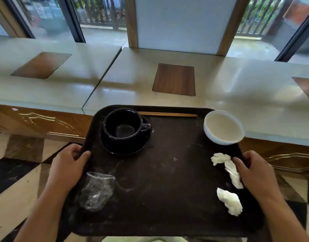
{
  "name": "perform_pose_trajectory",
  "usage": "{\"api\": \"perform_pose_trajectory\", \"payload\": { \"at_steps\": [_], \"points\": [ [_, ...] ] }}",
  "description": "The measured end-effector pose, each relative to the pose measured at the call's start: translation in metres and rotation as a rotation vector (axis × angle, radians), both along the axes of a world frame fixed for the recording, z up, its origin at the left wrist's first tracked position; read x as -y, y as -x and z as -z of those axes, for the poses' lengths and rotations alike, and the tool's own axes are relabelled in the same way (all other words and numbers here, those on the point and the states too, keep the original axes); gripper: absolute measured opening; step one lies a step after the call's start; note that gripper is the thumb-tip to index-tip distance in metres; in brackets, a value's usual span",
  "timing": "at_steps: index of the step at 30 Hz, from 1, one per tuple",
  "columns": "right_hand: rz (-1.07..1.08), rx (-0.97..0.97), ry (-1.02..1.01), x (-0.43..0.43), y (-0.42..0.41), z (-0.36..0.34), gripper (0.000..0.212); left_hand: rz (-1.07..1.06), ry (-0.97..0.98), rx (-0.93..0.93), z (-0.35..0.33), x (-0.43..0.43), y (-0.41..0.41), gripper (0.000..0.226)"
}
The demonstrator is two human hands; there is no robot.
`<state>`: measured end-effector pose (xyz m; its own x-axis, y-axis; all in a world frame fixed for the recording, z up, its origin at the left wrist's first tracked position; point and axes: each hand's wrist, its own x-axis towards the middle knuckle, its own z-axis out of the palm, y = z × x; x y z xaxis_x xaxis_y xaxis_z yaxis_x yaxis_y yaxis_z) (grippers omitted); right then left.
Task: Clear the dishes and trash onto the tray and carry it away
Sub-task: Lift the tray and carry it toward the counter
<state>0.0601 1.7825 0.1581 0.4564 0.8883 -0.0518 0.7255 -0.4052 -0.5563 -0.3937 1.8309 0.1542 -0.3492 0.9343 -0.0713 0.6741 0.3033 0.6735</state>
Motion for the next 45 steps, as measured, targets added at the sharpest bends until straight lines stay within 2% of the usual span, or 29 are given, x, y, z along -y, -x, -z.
{"api": "perform_pose_trajectory", "payload": {
  "at_steps": [8, 25, 45],
  "points": [
    [0.009, 0.013, 0.023, -0.103, -0.020, 0.008, 0.013, 0.016, -0.019, -0.006, 0.006, -0.105, -0.026, 0.008],
    [0.197, -0.039, 0.110, -0.329, -0.055, 0.094, 0.020, 0.117, -0.010, -0.070, 0.079, -0.361, -0.076, 0.009],
    [0.256, 0.051, 0.111, -0.454, -0.084, 0.168, 0.020, 0.194, 0.042, -0.241, 0.170, -0.509, -0.107, 0.020]
  ]
}}
